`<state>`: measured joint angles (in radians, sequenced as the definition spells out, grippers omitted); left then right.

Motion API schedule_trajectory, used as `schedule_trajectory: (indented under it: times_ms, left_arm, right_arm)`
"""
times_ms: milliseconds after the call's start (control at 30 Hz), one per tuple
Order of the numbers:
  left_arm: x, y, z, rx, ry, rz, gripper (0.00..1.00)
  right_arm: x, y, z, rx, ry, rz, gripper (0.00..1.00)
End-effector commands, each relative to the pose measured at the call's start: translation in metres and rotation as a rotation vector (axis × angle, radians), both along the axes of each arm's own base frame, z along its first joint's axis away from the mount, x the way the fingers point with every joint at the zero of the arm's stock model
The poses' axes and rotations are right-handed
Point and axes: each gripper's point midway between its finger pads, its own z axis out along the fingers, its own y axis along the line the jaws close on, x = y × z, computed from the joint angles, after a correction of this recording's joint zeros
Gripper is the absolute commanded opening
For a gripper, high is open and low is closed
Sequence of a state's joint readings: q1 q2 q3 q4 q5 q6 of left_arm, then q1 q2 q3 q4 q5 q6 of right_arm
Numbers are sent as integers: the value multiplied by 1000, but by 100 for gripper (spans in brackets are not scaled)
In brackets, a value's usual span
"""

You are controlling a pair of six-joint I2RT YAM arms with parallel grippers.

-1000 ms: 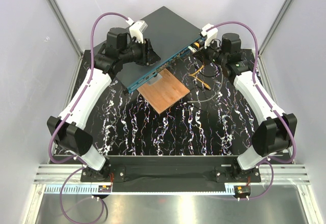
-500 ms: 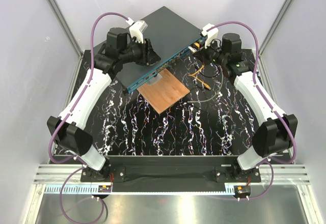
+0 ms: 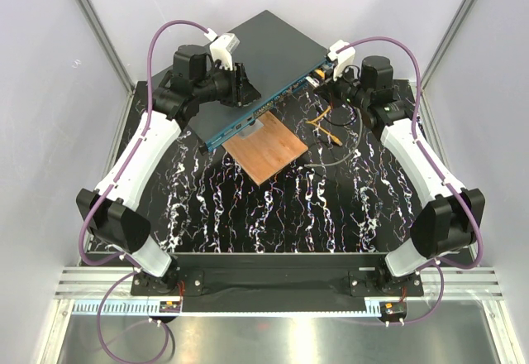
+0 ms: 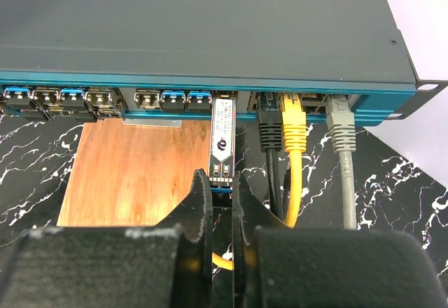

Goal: Insert the plug into the switch port

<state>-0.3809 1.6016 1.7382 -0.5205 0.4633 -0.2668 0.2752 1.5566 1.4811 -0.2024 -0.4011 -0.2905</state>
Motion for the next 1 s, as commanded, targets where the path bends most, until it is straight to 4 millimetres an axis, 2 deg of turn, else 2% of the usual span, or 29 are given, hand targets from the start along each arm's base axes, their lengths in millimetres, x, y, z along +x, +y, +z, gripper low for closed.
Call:
schedule_trajectory:
  times_ms: [0,267,567,967]
  left_arm:
    - [3,-5,16,-35,-59,-22,43]
    - [3,-5,16,-33,-64,-23,43]
    - [3,-7,17,-32,-66,-30,43]
    - [4,-7,17,-31,-68,-31,43]
  right_arm:
    - [-14,20,32,50,-81,72,0]
    - [-7,24,32,53,-85,83,0]
    - [0,27,23,48,-59,89,0]
    - [-8,23,11,40,-51,85,0]
